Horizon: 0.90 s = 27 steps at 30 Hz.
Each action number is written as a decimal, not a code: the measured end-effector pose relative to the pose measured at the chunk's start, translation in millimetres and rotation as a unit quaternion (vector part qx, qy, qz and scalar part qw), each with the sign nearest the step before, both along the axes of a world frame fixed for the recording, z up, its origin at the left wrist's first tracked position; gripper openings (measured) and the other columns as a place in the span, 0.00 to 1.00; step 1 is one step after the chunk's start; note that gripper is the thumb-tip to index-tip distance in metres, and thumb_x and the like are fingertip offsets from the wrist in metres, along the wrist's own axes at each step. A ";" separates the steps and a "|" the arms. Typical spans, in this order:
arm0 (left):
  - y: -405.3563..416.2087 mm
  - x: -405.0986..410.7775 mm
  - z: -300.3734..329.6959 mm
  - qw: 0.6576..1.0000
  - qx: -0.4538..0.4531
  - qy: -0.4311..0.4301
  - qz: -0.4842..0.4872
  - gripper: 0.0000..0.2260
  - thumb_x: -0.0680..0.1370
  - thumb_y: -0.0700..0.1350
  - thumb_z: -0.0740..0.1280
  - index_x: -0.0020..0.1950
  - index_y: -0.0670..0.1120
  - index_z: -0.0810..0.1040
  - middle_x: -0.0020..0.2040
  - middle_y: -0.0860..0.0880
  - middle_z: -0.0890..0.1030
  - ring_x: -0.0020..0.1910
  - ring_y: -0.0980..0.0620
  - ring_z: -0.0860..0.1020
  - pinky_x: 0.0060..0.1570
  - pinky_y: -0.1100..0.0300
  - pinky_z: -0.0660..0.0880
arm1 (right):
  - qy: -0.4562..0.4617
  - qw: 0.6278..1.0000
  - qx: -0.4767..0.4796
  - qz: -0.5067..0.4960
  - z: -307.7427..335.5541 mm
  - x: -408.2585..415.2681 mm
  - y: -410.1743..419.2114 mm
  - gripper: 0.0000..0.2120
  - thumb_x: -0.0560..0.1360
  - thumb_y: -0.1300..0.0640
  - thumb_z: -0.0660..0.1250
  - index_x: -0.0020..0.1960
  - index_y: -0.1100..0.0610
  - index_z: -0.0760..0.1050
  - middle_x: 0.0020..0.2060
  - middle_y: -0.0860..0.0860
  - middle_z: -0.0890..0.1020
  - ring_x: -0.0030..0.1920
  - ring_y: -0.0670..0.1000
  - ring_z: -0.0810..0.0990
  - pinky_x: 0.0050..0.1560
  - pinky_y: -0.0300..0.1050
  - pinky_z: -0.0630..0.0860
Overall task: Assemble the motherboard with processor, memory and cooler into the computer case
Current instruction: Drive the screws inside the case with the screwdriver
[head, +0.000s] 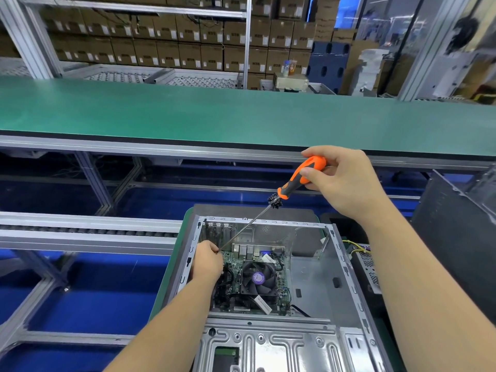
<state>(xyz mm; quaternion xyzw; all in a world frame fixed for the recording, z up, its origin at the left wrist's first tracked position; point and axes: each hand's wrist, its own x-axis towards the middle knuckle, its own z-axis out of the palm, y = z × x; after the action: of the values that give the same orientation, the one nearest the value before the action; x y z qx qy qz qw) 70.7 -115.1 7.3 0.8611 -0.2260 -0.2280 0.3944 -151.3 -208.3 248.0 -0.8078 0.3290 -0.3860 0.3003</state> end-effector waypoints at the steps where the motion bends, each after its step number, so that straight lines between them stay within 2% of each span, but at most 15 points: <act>1: -0.2 -0.3 0.3 1.000 -0.001 0.002 0.001 0.02 0.79 0.35 0.66 0.50 0.41 0.76 0.39 0.46 0.78 0.32 0.54 0.74 0.26 0.64 0.65 | -0.002 1.000 0.002 0.001 0.2 0.1 0.1 0.12 0.76 0.62 0.74 0.55 0.49 0.80 0.41 0.48 0.83 0.40 0.48 0.86 0.49 0.51 0.85; 6: -0.9 -1.0 1.1 1.000 -0.006 0.004 -0.001 0.03 0.79 0.35 0.65 0.50 0.42 0.76 0.40 0.46 0.78 0.34 0.54 0.74 0.26 0.64 0.66 | 0.000 1.000 0.004 0.001 -2.0 0.8 0.4 0.12 0.76 0.62 0.74 0.56 0.50 0.80 0.41 0.49 0.83 0.41 0.50 0.86 0.49 0.51 0.85; 16: -1.5 -1.1 0.1 1.000 -0.015 0.011 0.004 0.03 0.78 0.35 0.65 0.50 0.41 0.76 0.38 0.47 0.77 0.32 0.53 0.73 0.28 0.62 0.66 | 0.001 1.000 -0.001 0.001 -1.5 0.9 -2.6 0.12 0.76 0.62 0.73 0.57 0.52 0.81 0.42 0.50 0.84 0.41 0.52 0.87 0.50 0.53 0.84; 27: -1.0 -0.7 1.0 1.000 -0.010 0.008 -0.002 0.03 0.78 0.34 0.66 0.50 0.41 0.76 0.38 0.47 0.77 0.33 0.54 0.74 0.28 0.62 0.66 | 0.012 1.000 -0.004 -0.005 -0.7 1.0 -3.0 0.12 0.76 0.62 0.73 0.59 0.54 0.81 0.42 0.49 0.83 0.41 0.51 0.86 0.50 0.52 0.84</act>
<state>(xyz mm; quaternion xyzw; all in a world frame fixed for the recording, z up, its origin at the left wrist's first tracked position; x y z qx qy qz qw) 70.1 -116.1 8.3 0.8546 -0.2265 -0.2337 0.4046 -150.3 -211.3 247.3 -0.8119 0.3348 -0.3796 0.2910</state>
